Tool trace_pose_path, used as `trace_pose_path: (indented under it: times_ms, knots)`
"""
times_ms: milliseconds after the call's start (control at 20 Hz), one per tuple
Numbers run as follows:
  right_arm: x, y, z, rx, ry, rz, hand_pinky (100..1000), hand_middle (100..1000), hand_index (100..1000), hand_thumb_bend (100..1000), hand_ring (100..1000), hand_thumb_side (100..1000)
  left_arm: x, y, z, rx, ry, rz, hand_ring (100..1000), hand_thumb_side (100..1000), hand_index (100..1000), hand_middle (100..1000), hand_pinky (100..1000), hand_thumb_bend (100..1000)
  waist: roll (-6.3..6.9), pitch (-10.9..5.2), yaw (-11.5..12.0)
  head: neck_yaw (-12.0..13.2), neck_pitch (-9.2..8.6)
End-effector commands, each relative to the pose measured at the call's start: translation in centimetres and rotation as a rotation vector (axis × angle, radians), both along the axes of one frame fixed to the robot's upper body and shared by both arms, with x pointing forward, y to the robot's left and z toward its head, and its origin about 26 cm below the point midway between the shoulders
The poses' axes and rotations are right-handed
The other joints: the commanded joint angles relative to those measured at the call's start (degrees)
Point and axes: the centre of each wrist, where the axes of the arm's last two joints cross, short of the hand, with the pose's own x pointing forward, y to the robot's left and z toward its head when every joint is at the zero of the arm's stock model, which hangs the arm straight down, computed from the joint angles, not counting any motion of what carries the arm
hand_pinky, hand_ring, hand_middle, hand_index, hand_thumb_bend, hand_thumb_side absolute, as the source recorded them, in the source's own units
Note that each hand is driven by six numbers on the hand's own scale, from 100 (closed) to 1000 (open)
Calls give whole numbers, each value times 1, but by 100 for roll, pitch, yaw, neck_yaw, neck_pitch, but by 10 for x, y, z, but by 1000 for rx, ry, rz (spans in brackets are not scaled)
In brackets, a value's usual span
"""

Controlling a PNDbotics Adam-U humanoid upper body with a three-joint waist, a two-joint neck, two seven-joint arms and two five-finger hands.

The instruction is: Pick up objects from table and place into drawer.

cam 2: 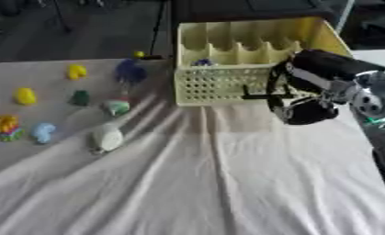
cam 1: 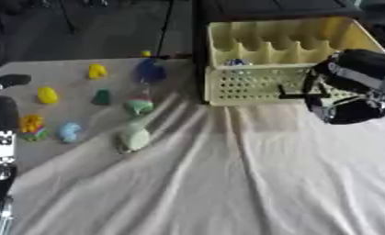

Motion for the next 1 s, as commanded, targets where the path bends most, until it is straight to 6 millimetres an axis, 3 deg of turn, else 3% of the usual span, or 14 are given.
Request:
trace_pose_path:
  times_ms: [50,200,350,800,1000]
  knots:
    - [-10,-4,13,-12,-48,-1,100,100,760,100,100,196,-2,0,8,-6,-31,-5,878,982,934,821,707,203,-1,-117,2,14,-66]
    - [-18,-5,10,3,-80,4,100,100,888,100,100,196,-2,0,8,-7,-31,-5,878,982,933,821,706,201,-2,-107,9,31,-80]
    - [-29,-5,5,14,-115,14,100,100,929,100,100,202,-2,0,9,-9,-34,-6,878,982,933,821,706,201,-1,-85,7,57,-82]
    - [-44,-3,7,9,-190,38,100,100,924,100,100,208,-2,-1,9,-9,-37,-7,879,981,933,822,707,201,9,-69,3,89,-64]
    - [-46,-10,15,94,-299,82,100,100,901,100,100,205,-2,0,10,-8,-39,1,879,975,934,824,709,207,33,-70,-16,242,-28]
